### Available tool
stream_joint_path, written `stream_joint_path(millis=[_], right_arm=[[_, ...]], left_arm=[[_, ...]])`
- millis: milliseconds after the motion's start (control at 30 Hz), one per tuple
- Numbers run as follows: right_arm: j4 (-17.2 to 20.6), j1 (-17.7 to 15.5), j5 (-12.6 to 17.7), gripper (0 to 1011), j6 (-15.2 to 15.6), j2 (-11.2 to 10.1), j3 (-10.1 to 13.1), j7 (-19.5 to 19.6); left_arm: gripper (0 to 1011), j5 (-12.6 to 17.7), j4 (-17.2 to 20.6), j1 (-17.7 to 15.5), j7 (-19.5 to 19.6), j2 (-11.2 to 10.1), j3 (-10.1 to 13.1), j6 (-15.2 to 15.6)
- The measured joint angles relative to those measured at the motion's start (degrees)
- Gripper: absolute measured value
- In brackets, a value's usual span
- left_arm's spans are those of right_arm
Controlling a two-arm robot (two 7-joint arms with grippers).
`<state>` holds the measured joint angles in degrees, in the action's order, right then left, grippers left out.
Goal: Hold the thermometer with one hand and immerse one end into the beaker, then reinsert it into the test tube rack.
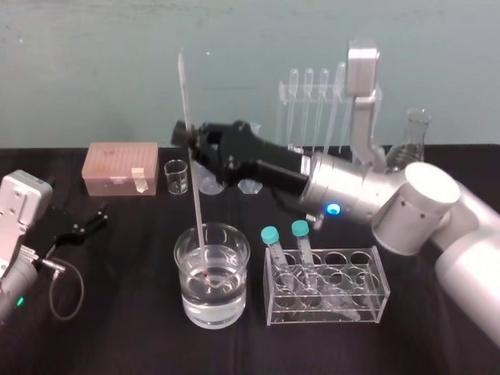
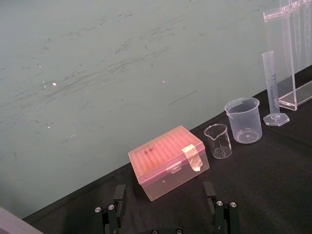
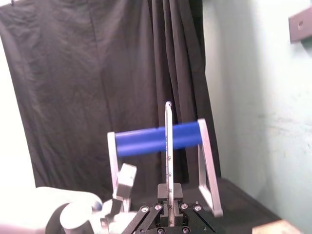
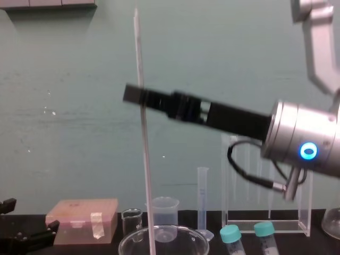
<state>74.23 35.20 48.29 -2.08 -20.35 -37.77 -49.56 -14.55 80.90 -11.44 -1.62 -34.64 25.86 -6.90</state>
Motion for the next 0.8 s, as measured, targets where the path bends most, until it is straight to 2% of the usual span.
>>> stream_joint_path(millis=[167,400,800], right_arm=[[-3.1,-0.2,-1.5,56,-1.7,0.8,-1.0,-1.1],[-5.5,-0.7,-2.4,56,-3.2,1.4,-1.1,-2.2],[-6.6,-1.3,-4.0,56,-5.1,1.7,-0.5,-3.2]], left_arm=[[1008,0.0,0.0,0.0,0.0,0.0,0.0,0.0],[1008,0.0,0.0,0.0,0.0,0.0,0.0,0.0],[1008,0.0,0.0,0.0,0.0,0.0,0.0,0.0]])
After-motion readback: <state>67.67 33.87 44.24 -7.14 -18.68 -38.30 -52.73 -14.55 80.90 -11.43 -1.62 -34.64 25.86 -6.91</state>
